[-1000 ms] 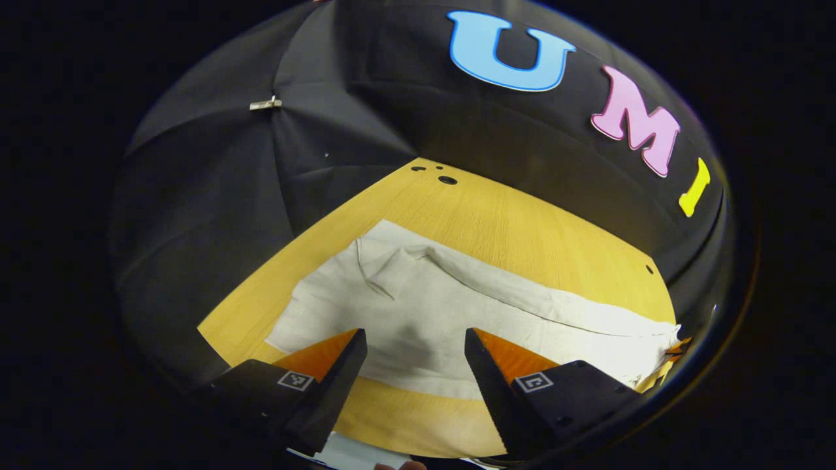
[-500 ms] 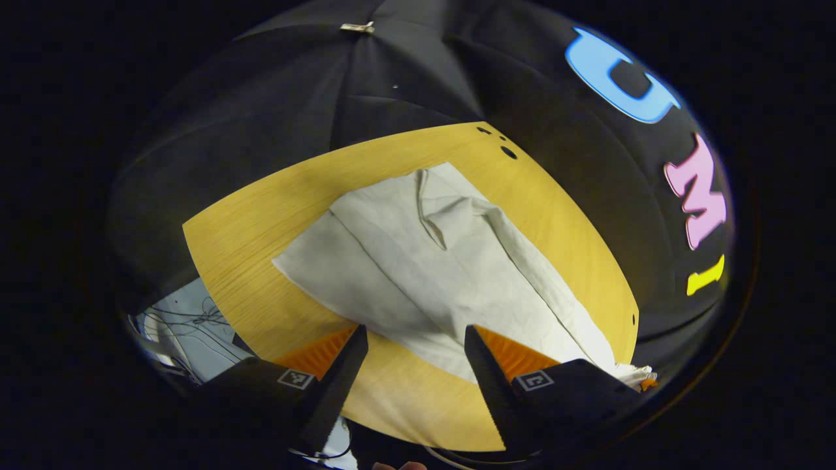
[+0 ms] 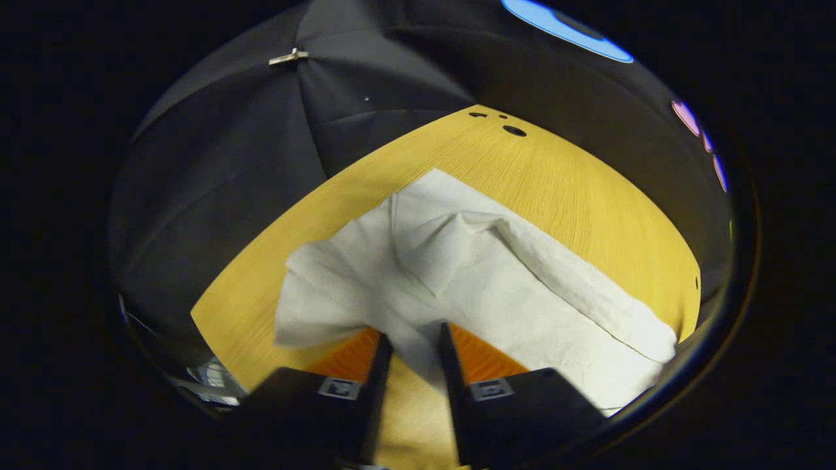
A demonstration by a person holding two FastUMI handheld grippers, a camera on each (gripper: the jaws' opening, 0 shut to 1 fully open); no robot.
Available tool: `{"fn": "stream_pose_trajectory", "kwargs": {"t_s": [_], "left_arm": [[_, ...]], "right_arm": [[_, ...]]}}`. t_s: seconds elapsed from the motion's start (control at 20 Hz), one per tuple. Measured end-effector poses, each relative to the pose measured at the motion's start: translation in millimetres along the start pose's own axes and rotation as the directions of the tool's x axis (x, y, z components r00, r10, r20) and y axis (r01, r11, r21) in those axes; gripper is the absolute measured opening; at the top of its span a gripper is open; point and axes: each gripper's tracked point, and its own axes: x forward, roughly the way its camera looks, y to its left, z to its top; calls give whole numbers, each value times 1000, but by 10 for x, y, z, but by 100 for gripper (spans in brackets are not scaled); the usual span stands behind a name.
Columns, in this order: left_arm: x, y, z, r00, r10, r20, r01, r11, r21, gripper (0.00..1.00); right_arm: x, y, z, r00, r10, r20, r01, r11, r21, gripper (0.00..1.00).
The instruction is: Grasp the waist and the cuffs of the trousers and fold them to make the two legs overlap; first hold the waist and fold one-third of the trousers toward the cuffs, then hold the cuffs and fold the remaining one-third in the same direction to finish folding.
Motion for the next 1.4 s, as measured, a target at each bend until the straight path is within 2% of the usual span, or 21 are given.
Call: {"fn": "stream_pose_trajectory", "kwargs": {"t_s": [0.05,0.1,0.2,0.4,0.55,0.65,0.75,0.8,0.85,0.9,0.95,1.0,1.1,1.2,1.3,1.4], "left_arm": [[17,-39,8,999,-34,-1,33,998,-61,24],[-10,-36,9,996,-90,8,90,984,-151,13],[-19,-18,8,985,-169,30,171,959,-224,10],[-22,-9,5,983,-178,42,183,950,-253,10],[-18,-9,7,983,-181,37,185,953,-239,10],[-15,-10,11,983,-182,34,185,956,-226,10],[-21,-10,20,983,-179,32,182,959,-218,10],[-11,-16,3,984,-174,32,177,961,-215,10],[-9,-16,5,985,-168,37,172,961,-218,10],[-15,-14,16,986,-164,41,169,960,-224,10],[-11,-12,4,986,-161,43,167,959,-229,10],[-10,-10,7,986,-163,41,168,959,-228,9],[-9,-13,14,986,-160,34,164,964,-209,7],[-25,-22,41,985,-162,52,170,963,-210,6],[-24,-23,51,984,-167,63,177,960,-218,6],[-88,-46,128,978,-178,105,196,959,-206,6]], "right_arm": [[-37,130,-31,1000,25,0,-25,999,-44,12],[-127,283,-85,999,52,-3,-52,994,-99,12],[-232,610,-188,994,108,-20,-110,975,-194,11],[-167,1124,-597,973,204,-109,-229,917,-327,12],[-94,1337,-1029,942,246,-229,-321,861,-394,12],[57,1473,-1451,901,276,-334,-408,801,-438,12],[86,1463,-1761,849,302,-434,-476,794,-378,17],[60,1487,-1979,801,333,-497,-516,806,-291,23],[-99,1648,-2150,734,397,-551,-563,810,-167,24],[-269,1791,-2217,672,460,-581,-577,816,-21,87],[-291,1800,-2141,676,482,-558,-568,823,23,92],[-288,1767,-1904,694,524,-494,-557,825,92,93],[-202,1584,-1550,758,519,-395,-504,851,151,90],[-109,1176,-1307,834,447,-323,-405,894,190,90],[-92,872,-1317,865,391,-315,-351,919,178,90],[-141,532,-1385,878,348,-328,-310,937,163,90]]}}
